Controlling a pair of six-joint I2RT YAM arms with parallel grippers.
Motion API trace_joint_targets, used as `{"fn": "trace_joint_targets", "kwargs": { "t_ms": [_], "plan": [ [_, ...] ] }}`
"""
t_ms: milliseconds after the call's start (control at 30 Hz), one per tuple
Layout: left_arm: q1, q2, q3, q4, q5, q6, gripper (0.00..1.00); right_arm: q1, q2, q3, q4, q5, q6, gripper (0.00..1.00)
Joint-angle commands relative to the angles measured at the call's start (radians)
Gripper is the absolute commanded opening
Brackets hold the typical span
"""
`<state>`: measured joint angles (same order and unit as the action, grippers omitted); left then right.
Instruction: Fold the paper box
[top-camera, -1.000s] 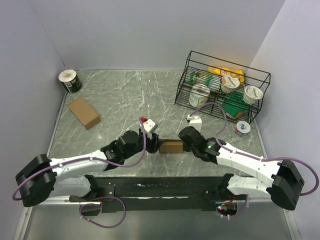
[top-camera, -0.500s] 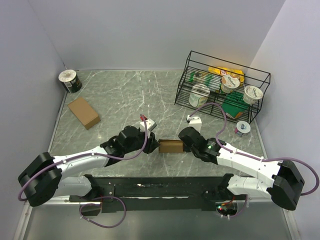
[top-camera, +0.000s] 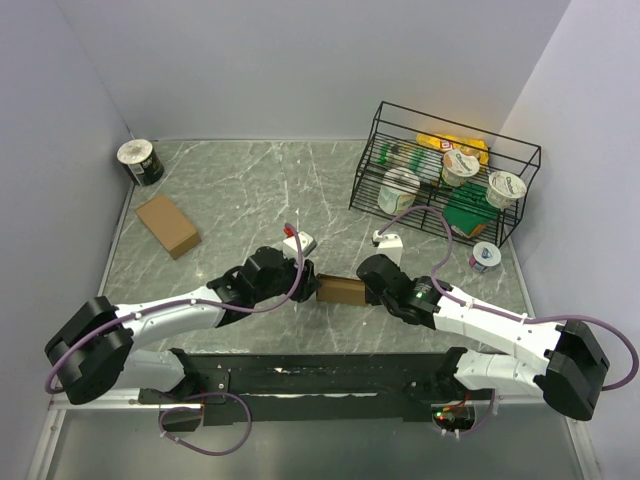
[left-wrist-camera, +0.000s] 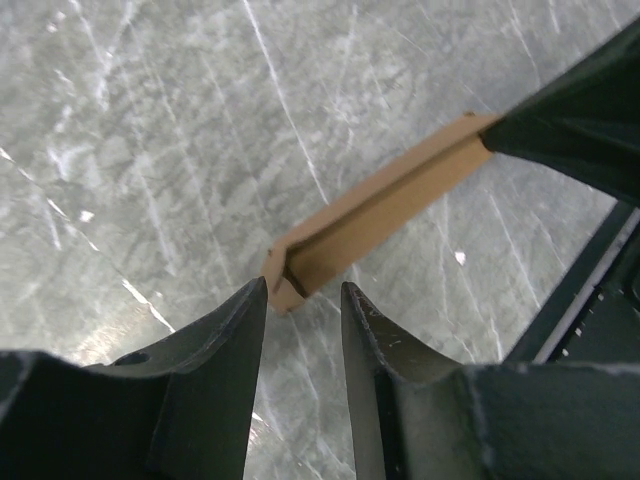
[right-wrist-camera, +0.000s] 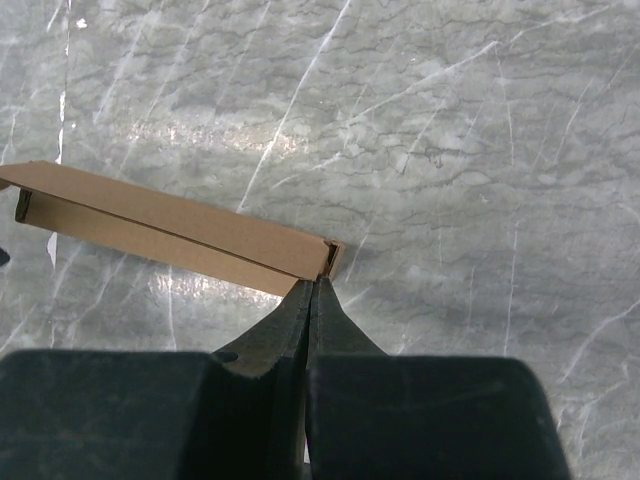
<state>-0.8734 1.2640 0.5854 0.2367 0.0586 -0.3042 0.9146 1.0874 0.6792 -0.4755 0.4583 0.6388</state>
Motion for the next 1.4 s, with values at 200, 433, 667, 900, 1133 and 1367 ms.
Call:
{"fn": "trace_joint_targets", "kwargs": {
  "t_ms": [200, 433, 667, 900, 1133, 1367],
  "plan": [
    [0.002, -0.002, 0.045, 0.024, -0.066, 0.065, 0.38, 0.017, 0.026, -0.044, -0.089, -0.083, 0.016, 0.0],
    [0.004, 0.029, 0.05, 0.036, -0.037, 0.083, 0.24, 0.017, 0.028, -0.044, -0.087, -0.087, 0.013, 0.0],
    [0.004, 0.043, 0.057, 0.046, -0.031, 0.086, 0.16, 0.02, 0.032, -0.044, -0.086, -0.089, 0.012, 0.0],
    [0.002, 0.066, 0.065, 0.07, -0.017, 0.086, 0.12, 0.021, 0.034, -0.043, -0.087, -0.087, 0.01, 0.0],
    [0.002, 0.074, 0.076, 0.076, -0.008, 0.089, 0.04, 0.027, 0.046, -0.038, -0.086, -0.087, 0.009, 0.0],
    [0.002, 0.092, 0.113, 0.04, 0.001, 0.033, 0.01, 0.033, 0.054, -0.043, -0.083, -0.076, 0.016, 0.0]
  ]
}}
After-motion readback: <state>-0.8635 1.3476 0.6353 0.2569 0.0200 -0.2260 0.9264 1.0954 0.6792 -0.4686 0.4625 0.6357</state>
